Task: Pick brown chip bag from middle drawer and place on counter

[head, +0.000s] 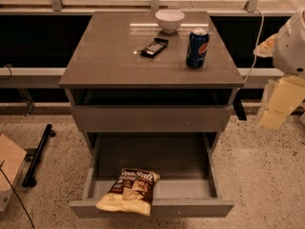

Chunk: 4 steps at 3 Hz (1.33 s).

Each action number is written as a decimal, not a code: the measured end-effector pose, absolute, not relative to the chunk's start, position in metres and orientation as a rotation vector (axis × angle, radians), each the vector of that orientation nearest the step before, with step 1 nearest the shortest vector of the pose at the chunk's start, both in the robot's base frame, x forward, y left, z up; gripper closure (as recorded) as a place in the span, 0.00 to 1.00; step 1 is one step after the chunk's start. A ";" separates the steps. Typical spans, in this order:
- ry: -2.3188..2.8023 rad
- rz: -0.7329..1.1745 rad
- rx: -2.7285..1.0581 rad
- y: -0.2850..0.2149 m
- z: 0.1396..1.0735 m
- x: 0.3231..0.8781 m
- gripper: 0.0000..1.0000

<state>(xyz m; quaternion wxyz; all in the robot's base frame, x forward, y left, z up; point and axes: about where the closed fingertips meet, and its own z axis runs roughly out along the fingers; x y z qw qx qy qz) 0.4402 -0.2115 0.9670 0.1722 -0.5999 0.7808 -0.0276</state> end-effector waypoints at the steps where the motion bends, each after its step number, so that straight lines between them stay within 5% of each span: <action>1: 2.194 0.002 -1.664 -0.203 0.945 0.444 0.00; 4: 2.148 0.172 -1.557 -0.162 0.879 0.440 0.00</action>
Offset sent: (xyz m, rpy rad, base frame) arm 0.0074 0.0376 -0.0768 0.2336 0.0335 0.0204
